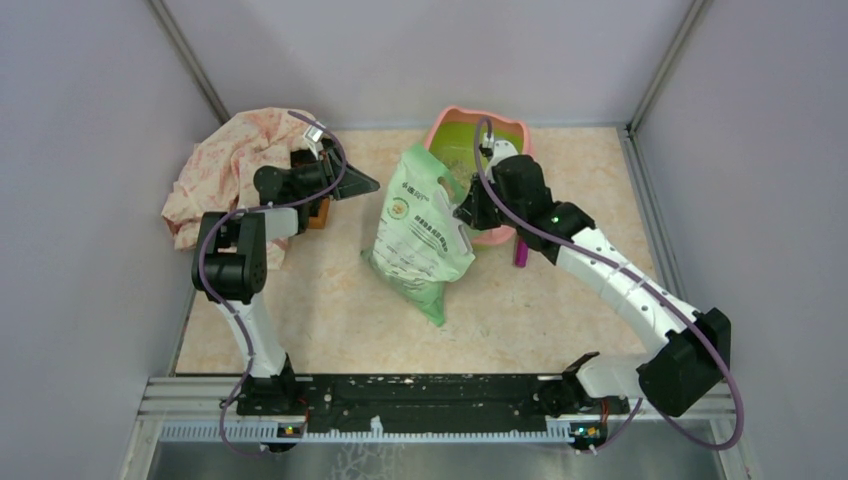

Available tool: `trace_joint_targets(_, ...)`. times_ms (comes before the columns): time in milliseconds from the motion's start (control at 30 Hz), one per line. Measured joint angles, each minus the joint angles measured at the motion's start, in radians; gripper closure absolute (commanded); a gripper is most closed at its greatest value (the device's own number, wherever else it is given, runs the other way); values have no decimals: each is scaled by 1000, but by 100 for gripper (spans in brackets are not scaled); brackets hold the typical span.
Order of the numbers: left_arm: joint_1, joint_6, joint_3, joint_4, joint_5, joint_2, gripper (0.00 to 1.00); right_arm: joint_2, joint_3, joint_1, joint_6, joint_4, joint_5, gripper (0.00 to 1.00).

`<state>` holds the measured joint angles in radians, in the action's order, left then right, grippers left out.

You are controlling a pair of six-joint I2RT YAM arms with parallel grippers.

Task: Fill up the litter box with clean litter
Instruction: Adjust the clamp at the cat litter bag.

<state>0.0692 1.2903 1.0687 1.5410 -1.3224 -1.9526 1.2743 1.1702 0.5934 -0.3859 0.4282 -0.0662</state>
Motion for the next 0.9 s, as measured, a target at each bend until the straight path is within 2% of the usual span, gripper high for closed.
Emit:
trace_joint_targets(67,0,0,0,0,0,0,65,-2,-5,0,0,-6,-1,96)
trace_joint_targets(167,-4,1,0,0,0,0,65,-18,-32,0,0,-27,-4,73)
trace_joint_targets(233,-4,1,0,0,0,0,65,-28,-45,0,0,-39,-9,63)
trace_joint_targets(367,-4,7,0,0,-1,0,65,-34,-53,0,10,-40,-10,50)
trace_joint_targets(467,-4,12,0,0,-2,0,65,-37,-59,0,17,-38,-10,46)
trace_joint_targets(767,-6,24,0,0,-2,0,64,-43,-58,-24,37,-17,-18,43)
trace_joint_targets(900,-11,26,1,-3,5,2,62,-77,-58,-58,44,-11,-39,30)
